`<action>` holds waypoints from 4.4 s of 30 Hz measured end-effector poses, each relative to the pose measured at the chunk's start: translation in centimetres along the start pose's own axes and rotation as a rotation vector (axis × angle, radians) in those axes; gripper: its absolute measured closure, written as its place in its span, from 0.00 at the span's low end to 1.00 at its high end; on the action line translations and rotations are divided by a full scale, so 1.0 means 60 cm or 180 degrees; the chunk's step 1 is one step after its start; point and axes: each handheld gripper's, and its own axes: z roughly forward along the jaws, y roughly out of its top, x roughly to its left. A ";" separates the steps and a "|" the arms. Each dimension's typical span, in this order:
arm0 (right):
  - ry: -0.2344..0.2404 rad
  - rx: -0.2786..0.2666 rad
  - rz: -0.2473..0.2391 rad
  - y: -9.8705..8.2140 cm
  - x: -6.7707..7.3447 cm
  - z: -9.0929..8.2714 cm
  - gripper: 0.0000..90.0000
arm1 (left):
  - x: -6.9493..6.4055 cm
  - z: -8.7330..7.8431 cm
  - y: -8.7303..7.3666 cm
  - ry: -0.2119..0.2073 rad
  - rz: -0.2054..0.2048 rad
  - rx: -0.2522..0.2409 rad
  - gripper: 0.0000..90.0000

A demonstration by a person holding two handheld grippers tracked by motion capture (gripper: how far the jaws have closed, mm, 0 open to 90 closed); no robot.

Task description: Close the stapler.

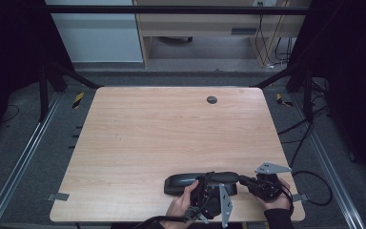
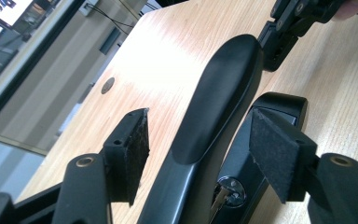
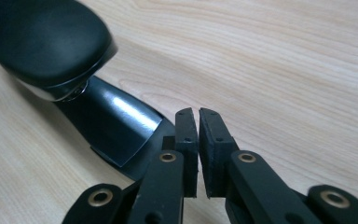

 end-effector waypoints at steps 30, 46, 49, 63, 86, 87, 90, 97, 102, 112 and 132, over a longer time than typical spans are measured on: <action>-0.0142 -0.0324 0.0125 0.018 -0.006 -0.034 1.00 | 0.154 -0.054 -0.093 -0.0067 -0.1029 -0.0016 0.34; -0.0050 -0.0518 0.0060 0.036 0.009 -0.062 1.00 | 0.213 -0.097 -0.205 0.0205 -0.1534 0.0016 0.35; -0.0030 -0.0556 0.0051 0.039 0.012 -0.068 1.00 | 0.218 -0.105 -0.226 0.0278 -0.1632 -0.0017 0.36; 0.0156 -0.0628 -0.0096 0.059 0.051 -0.075 1.00 | 0.240 -0.141 -0.321 0.0513 -0.2019 0.0080 0.40; 0.0286 -0.0431 -0.0070 0.043 0.058 -0.043 1.00 | 0.247 -0.126 -0.381 0.0623 -0.2140 0.0336 0.44; 0.0288 -0.0426 -0.0062 0.042 0.057 -0.043 1.00 | 0.247 -0.125 -0.383 0.0624 -0.2148 0.0343 0.44; 0.0274 -0.0413 -0.0069 0.039 0.057 -0.040 1.00 | 0.247 -0.124 -0.385 0.0608 -0.2178 0.0347 0.44; 0.0225 -0.0346 -0.0085 0.032 0.056 -0.032 1.00 | 0.246 -0.122 -0.384 0.0587 -0.2181 0.0360 0.44; 0.0228 -0.0357 -0.0065 0.031 0.056 -0.032 1.00 | 0.247 -0.122 -0.385 0.0596 -0.2191 0.0367 0.44; 0.0212 -0.0341 -0.0069 0.027 0.056 -0.031 1.00 | 0.247 -0.124 -0.384 0.0608 -0.2190 0.0366 0.44; 0.0236 -0.0497 -0.0157 0.049 0.064 -0.050 1.00 | 0.249 -0.121 -0.387 0.0575 -0.2221 0.0368 0.43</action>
